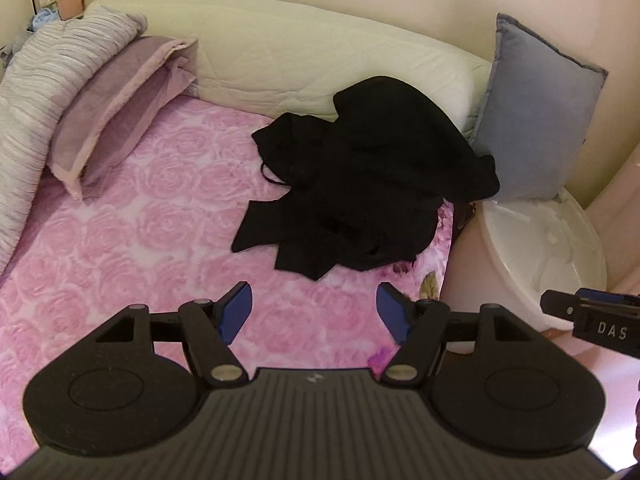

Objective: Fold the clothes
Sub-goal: 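Move both grippers toward the crumpled black garment on the bed, then close the left gripper on the black garment while the right gripper grasps it too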

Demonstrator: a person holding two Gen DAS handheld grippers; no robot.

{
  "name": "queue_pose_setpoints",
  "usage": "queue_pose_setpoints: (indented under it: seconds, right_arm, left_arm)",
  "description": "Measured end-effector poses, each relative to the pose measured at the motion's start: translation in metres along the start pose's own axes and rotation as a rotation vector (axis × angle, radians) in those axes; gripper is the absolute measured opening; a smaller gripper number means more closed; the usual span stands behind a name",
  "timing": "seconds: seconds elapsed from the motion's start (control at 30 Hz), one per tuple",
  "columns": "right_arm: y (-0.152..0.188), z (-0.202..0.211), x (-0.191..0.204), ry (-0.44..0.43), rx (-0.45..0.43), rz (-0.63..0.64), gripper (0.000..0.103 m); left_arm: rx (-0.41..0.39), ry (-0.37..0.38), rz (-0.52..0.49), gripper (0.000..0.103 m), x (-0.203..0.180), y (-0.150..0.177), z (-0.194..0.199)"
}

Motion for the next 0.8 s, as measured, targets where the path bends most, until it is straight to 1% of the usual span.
queue_pose_setpoints:
  seconds: [0.33,0.8]
  right_arm:
    - [-0.063,-0.055,-0.009,-0.011,0.015,0.033,0.05]
    - [-0.115,-0.115,-0.016,0.0,0.053,0.053,0.05]
  left_arm:
    - [0.033,-0.004,0.006,0.065,-0.013,-0.056,-0.06]
    - [0.092,-0.012,0.037,0.065,-0.011,-0.095,-0.127]
Point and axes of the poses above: each gripper's, at about its wrist camera, not at the fingertips, and z roughly against the way its jaws point, x to its left, y to its underside, the point moved 8 cm from there along -z, roughly the way its jaws point, and after that the axes turned 13 degrees about y, right-handed, at the moved point
